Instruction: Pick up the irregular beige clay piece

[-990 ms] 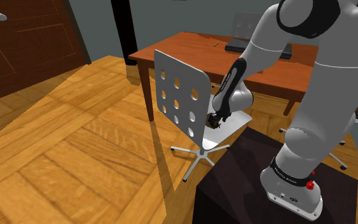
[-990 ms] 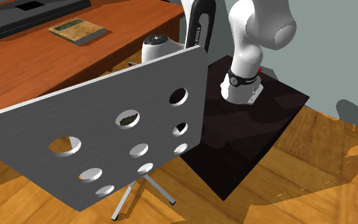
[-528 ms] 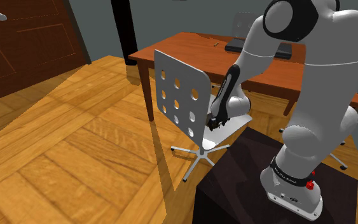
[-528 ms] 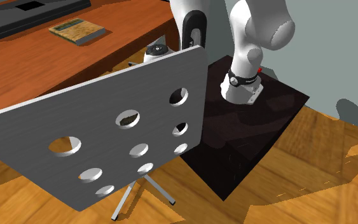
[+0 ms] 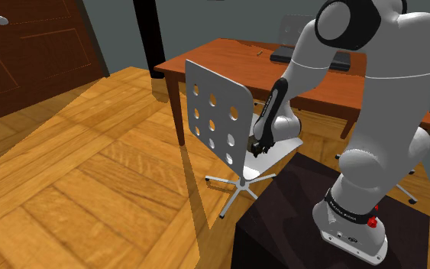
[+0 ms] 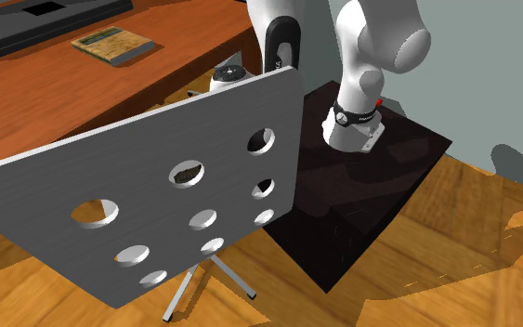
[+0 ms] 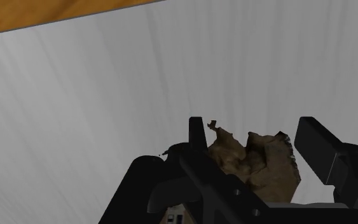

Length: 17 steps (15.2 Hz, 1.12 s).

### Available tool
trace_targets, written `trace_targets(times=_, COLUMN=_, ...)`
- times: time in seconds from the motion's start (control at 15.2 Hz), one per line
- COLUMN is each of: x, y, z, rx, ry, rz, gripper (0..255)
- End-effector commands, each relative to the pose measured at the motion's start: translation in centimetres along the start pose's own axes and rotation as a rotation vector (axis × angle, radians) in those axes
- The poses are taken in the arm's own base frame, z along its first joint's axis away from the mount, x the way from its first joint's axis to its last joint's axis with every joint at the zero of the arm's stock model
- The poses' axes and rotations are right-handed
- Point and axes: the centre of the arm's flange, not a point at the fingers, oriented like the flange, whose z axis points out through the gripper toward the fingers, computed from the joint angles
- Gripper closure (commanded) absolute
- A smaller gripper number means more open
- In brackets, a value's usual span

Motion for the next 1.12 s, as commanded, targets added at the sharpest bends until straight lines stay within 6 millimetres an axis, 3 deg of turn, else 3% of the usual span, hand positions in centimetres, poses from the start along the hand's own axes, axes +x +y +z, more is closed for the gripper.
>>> trace_targets(times=0.0, x=-0.1, y=-0.1, z=0.0, rx=0.001, ry=-0.002, rz=-0.002, gripper=255)
trace_targets(times=1.06, x=0.9, y=-0.2, z=-7.8, rx=0.001, ry=-0.002, rz=-0.002, gripper=255)
